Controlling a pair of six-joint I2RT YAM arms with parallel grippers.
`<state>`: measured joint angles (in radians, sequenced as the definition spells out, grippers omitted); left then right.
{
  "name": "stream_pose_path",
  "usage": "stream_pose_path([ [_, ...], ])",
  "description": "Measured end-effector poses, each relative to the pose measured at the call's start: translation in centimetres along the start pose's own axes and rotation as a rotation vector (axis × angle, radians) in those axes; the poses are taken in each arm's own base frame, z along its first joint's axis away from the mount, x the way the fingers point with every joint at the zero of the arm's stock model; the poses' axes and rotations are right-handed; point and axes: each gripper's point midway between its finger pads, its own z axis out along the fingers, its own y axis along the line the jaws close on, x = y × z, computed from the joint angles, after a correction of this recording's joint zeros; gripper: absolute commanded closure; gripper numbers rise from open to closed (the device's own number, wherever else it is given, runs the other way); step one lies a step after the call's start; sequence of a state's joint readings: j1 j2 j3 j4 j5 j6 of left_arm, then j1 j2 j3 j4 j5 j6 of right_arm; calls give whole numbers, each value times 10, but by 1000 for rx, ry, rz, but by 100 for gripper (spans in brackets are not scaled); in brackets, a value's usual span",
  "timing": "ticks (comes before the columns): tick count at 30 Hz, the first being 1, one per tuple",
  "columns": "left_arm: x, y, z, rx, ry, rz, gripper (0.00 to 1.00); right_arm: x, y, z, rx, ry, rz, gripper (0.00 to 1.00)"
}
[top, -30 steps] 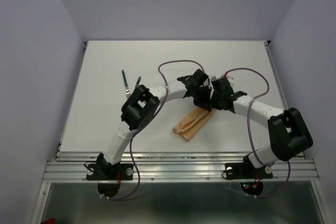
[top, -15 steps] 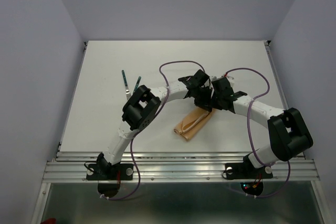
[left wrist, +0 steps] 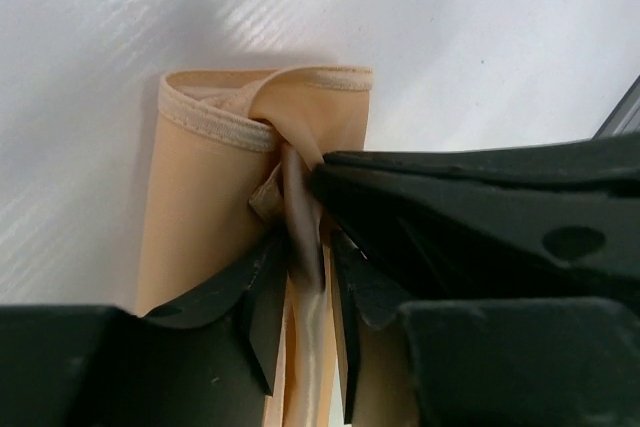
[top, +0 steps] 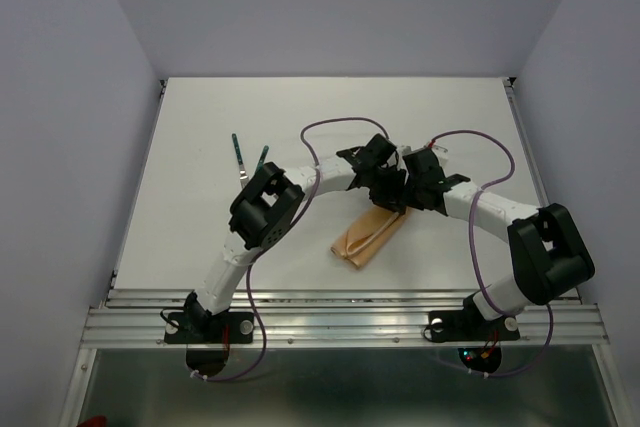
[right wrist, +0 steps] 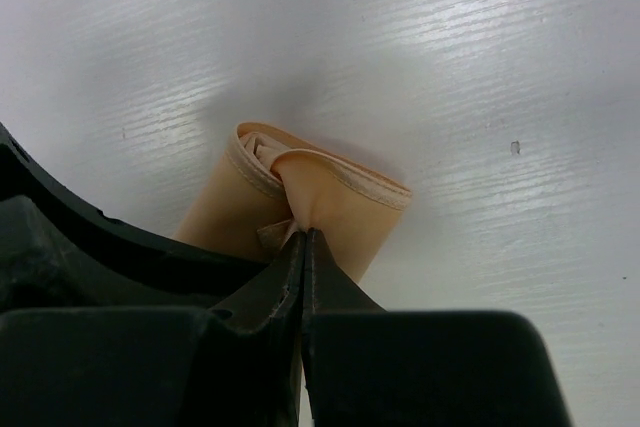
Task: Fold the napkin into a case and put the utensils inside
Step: Stuff the top corner of the smaller-rectangle-folded napkin into the folded napkin.
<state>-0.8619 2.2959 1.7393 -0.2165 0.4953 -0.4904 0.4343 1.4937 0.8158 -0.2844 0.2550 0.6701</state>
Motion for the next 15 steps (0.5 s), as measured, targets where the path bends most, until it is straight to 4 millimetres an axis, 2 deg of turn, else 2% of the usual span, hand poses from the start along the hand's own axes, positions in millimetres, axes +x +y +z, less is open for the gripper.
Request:
stream_pose_path([
  [15,11,-2,-8,21,-1,7,59,4,-3,1,9,7,14,99],
])
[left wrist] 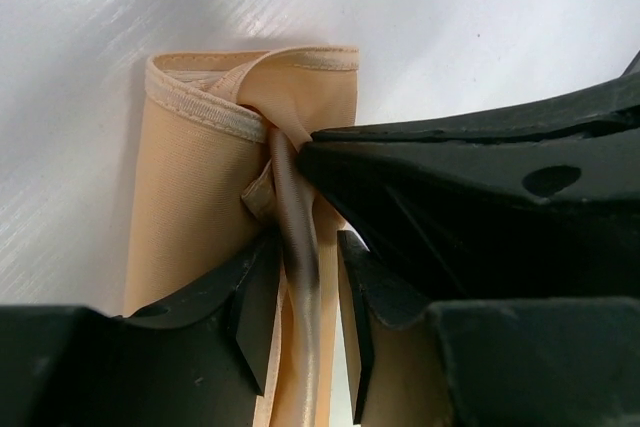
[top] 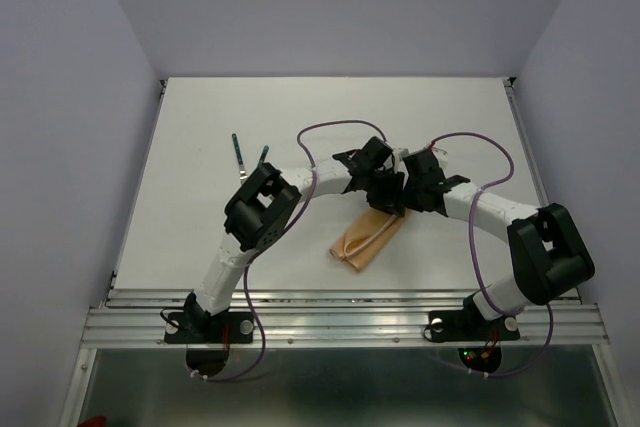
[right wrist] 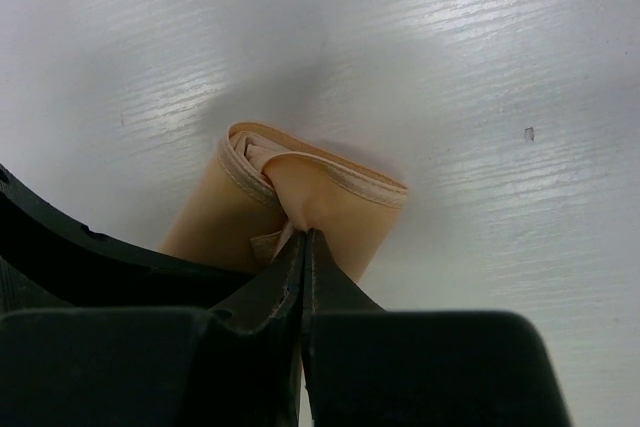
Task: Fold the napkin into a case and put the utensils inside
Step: Stuff the top corner of the smaller-rectangle-folded napkin into the folded napkin.
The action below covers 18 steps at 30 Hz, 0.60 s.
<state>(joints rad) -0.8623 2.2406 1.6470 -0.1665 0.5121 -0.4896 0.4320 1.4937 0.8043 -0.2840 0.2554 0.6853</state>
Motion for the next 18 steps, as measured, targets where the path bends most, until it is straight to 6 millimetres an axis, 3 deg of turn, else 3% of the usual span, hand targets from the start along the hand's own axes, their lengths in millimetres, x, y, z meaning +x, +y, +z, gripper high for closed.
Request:
stream_pose_path([
  [7,5,-2,-7,5,-1,5,60,0,1,0,-2,1,4,99],
  [14,4,-6,-11,22,-15,24,100,1,2,0,-6,3,12,99],
  [18,3,-8,-11,36,-17,28,100,1,3,0,-10,4,13,99],
])
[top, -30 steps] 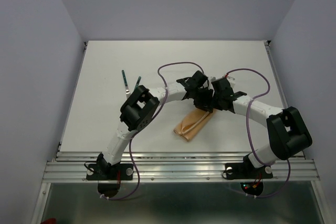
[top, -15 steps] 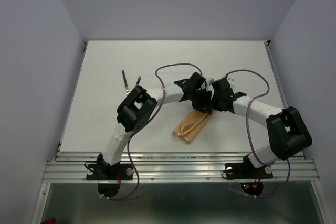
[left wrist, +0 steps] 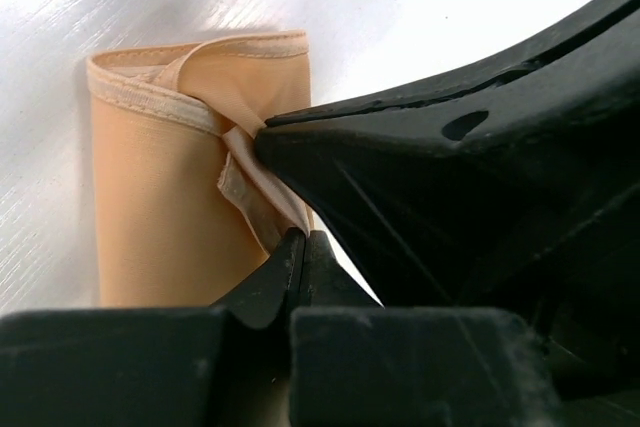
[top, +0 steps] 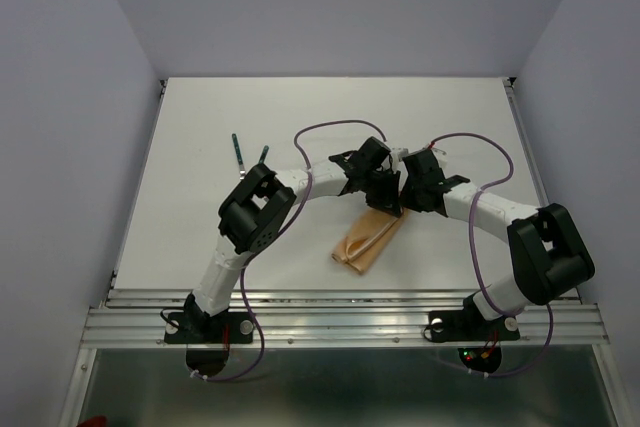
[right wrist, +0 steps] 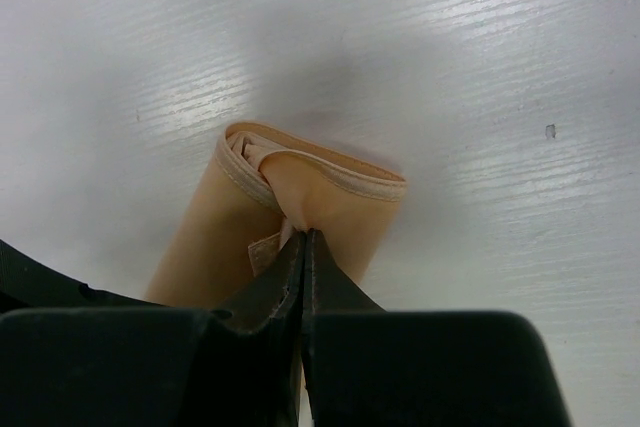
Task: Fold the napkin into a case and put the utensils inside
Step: Stuff the top corner of the smaller-rectangle-folded napkin into the folded napkin.
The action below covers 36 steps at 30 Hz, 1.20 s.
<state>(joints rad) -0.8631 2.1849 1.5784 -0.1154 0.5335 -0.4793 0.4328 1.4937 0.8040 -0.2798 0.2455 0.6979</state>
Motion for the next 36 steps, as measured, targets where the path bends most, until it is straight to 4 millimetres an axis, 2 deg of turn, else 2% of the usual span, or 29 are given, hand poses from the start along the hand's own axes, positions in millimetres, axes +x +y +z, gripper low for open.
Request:
stream_pose_path([
  [11,-3,-4,1,23,-7,2,100,-2,2,-3,-12,-7,10,99],
  [20,1,5,13,17,4,-6,100,-10,7,-13,-41,-30,23,99],
  [28,-1,6,17,22,2,-15,100,-5,9,-10,-52,-14,28,99],
  [32,-2,5,17,22,1,-14,100,9,3,1,-37,21,27,99],
  [33,-1,5,16,21,4,-16,98,12,1,3,-32,28,26,99],
  [34,-1,5,16,20,5,-17,91,15,0,5,-28,32,29,99],
  [36,0,6,16,18,7,-19,84,15,0,6,-29,31,32,99],
])
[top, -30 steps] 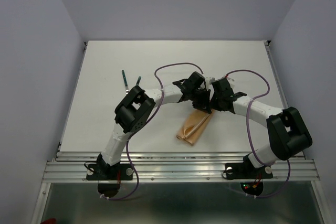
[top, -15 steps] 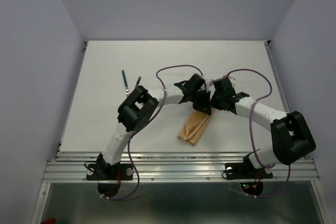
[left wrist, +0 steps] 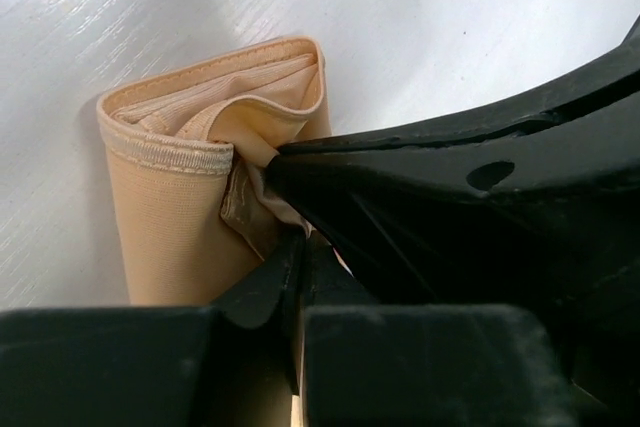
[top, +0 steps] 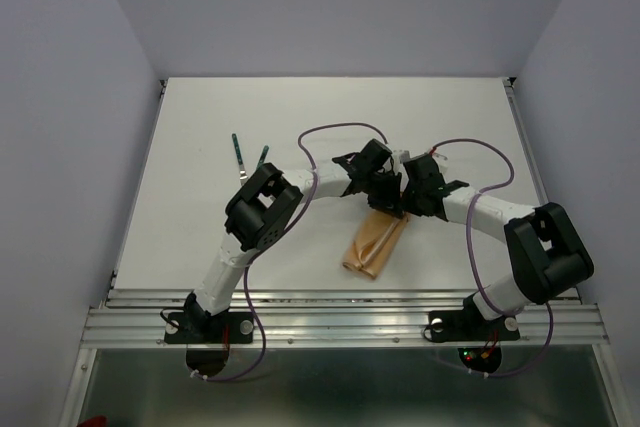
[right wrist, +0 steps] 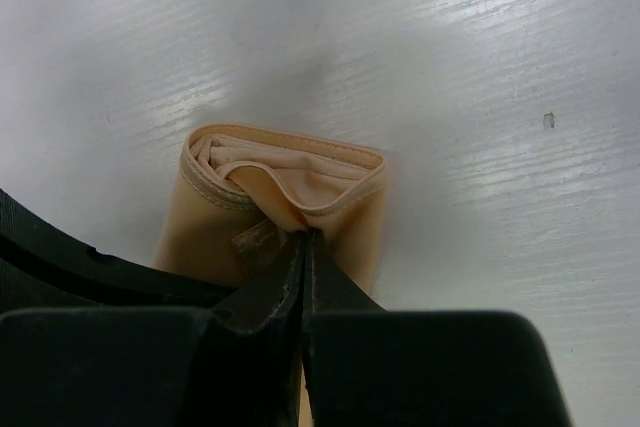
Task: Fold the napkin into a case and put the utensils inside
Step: Stuff the top corner of the smaller-rectangle-folded napkin into the folded napkin.
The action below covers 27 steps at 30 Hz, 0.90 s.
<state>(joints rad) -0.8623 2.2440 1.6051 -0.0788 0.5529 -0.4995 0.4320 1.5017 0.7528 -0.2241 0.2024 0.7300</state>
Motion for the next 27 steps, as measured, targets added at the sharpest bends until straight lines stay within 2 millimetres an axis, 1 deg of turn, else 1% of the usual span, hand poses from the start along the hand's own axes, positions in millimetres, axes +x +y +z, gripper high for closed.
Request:
stream_pose_path([
  [4,0,2,0,-11,-1,-10,69,0,0,0,-1,-3,4,99],
  [6,1,4,-1,-14,-3,-16,67,-1,0,1,1,-8,5,99],
  [8,1,4,-6,-25,-9,-20,64,-2,0,1,2,-9,9,99],
  [12,5,5,-17,-47,-18,-24,64,-2,1,1,-2,-12,15,99],
  [13,7,5,-20,-51,-20,-23,59,-2,2,1,-6,-10,16,99],
  [17,12,2,-33,-60,-28,-20,48,-1,3,1,-10,-7,21,99],
  [19,13,0,-38,-61,-33,-17,48,-1,3,1,-12,-6,22,99],
  [20,13,-1,-41,-62,-36,-14,49,-1,3,1,-12,-5,22,99],
  [21,14,-1,-42,-62,-38,-13,56,-1,3,1,-12,-5,23,99],
  [22,14,-1,-44,-63,-40,-14,70,-1,4,1,-12,-5,24,99],
  [23,14,0,-46,-65,-42,-14,100,-1,4,1,-14,-5,25,99],
  [27,14,7,-49,-71,-55,-26,100,-1,5,1,-18,-3,26,99],
])
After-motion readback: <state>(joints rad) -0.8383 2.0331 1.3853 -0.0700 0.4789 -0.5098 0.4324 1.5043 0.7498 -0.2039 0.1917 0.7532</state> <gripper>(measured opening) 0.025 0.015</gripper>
